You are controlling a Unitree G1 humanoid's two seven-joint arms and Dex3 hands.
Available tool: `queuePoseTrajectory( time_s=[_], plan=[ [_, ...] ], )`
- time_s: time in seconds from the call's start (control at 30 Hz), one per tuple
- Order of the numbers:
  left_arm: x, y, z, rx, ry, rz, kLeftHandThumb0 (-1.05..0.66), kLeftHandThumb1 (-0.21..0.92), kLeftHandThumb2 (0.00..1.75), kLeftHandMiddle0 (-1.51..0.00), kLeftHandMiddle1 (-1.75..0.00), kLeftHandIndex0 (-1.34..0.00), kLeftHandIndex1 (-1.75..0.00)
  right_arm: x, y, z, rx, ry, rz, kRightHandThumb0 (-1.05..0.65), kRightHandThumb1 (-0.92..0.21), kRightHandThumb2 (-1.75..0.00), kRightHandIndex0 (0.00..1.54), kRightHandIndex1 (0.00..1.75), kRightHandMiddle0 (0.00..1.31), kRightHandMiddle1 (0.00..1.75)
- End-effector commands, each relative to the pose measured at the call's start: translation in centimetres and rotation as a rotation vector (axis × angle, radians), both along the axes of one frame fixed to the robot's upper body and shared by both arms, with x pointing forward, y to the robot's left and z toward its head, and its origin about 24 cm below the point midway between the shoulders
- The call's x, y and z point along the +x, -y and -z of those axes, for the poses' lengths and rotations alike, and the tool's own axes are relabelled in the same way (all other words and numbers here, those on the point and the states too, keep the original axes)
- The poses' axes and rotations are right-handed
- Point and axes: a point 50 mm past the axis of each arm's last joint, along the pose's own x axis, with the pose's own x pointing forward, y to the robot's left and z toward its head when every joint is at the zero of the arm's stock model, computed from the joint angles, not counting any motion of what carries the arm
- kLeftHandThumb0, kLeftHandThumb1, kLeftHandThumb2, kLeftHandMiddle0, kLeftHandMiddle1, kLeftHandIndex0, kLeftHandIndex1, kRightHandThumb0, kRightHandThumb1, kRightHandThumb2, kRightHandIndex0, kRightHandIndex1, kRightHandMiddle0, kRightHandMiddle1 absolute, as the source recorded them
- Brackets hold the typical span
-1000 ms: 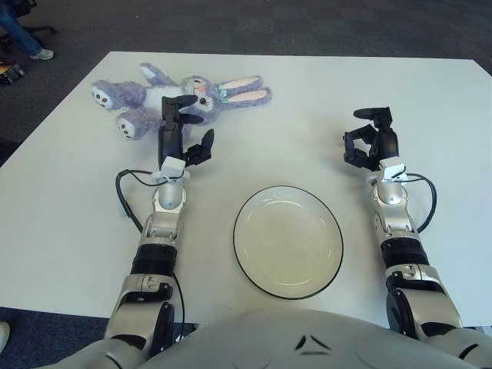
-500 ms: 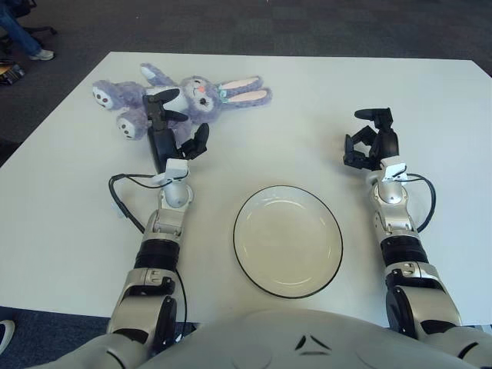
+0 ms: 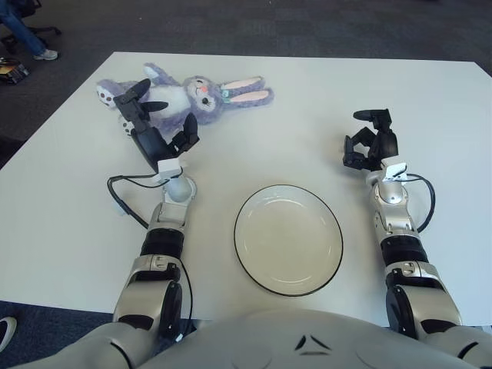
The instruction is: Put the doll into the plate.
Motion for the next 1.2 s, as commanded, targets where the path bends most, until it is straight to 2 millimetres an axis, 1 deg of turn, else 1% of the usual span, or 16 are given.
queuePoseTrajectory(
  time_s=[0.0, 0.03, 0.1, 0.13, 0.17, 0.33, 0.43, 0.6, 0.67, 0.83, 1.0, 1.17],
  plan=[
    [-1.0, 0.3, 2.6, -0.049, -0.065, -0.023, -0.51, 0.45, 0.94, -0.14, -1.47, 0.00, -1.21, -0.7, 0.0, 1.8, 0.018, -0.068, 0.006, 0.47, -0.29, -1.34, 0.62, 1.75, 0.00, 1.44],
    [-1.0, 0.3, 2.6, -0.052, -0.060, -0.027, -0.50, 0.44, 0.95, -0.13, -1.36, 0.00, -1.21, -0.7, 0.0, 1.8, 0.018, -0.068, 0.005, 0.47, -0.29, -1.34, 0.62, 1.75, 0.00, 1.44],
    [-1.0, 0.3, 2.4, -0.067, -0.044, -0.047, -0.49, 0.43, 0.97, -0.12, -1.22, 0.00, -1.20, -0.7, 0.0, 1.8, 0.016, -0.069, 0.004, 0.47, -0.30, -1.34, 0.62, 1.75, 0.00, 1.44],
    [-0.9, 0.2, 2.4, -0.072, -0.039, -0.054, -0.47, 0.42, 0.98, -0.11, -1.12, 0.00, -1.18, -0.7, 0.0, 1.8, 0.015, -0.070, 0.004, 0.47, -0.30, -1.34, 0.62, 1.75, 0.00, 1.44],
    [-0.9, 0.2, 2.4, -0.076, -0.035, -0.065, -0.46, 0.42, 0.99, -0.10, -1.05, 0.00, -1.16, -0.7, 0.0, 1.8, 0.015, -0.070, 0.003, 0.47, -0.30, -1.34, 0.62, 1.75, 0.00, 1.44],
    [-0.9, 0.1, 2.4, -0.094, -0.032, -0.094, -0.42, 0.40, 1.02, -0.07, -0.88, 0.00, -1.08, -0.7, 0.0, 1.8, 0.012, -0.075, -0.001, 0.46, -0.31, -1.32, 0.61, 1.75, 0.00, 1.44],
    [-0.8, 0.0, 2.3, -0.112, -0.033, -0.102, -0.39, 0.39, 1.03, -0.06, -0.83, 0.00, -1.03, -0.7, 0.1, 1.8, 0.008, -0.079, -0.003, 0.46, -0.31, -1.32, 0.60, 1.75, 0.00, 1.44],
    [-0.8, -0.3, 2.2, -0.141, -0.032, -0.116, -0.35, 0.38, 1.05, -0.03, -0.79, 0.00, -0.94, -0.7, 0.1, 1.8, 0.009, -0.079, -0.006, 0.48, -0.27, -1.37, 0.64, 1.75, 0.00, 1.48],
    [-0.8, -0.6, 2.0, -0.152, -0.032, -0.129, -0.34, 0.38, 1.05, -0.03, -0.78, 0.00, -0.93, -0.7, 0.1, 1.8, 0.008, -0.080, -0.006, 0.49, -0.25, -1.39, 0.65, 1.75, 0.00, 1.49],
    [-0.7, -1.5, 2.0, -0.175, -0.054, -0.189, -0.33, 0.36, 1.07, -0.01, -0.78, 0.00, -0.99, -0.7, 0.1, 1.8, 0.005, -0.083, -0.006, 0.49, -0.24, -1.40, 0.66, 1.75, 0.00, 1.50],
    [-0.5, -1.6, 2.0, -0.189, -0.083, -0.240, -0.37, 0.37, 1.05, 0.00, -0.69, 0.00, -1.06, -0.7, 0.1, 1.8, 0.002, -0.086, -0.007, 0.49, -0.24, -1.40, 0.66, 1.75, 0.00, 1.50],
    [-0.2, -2.0, 2.0, -0.204, -0.109, -0.285, -0.49, 0.46, 0.93, 0.00, -0.62, 0.00, -1.06, -0.7, 0.1, 1.8, 0.005, -0.090, -0.010, 0.49, -0.24, -1.40, 0.66, 1.75, 0.00, 1.49]
  ],
)
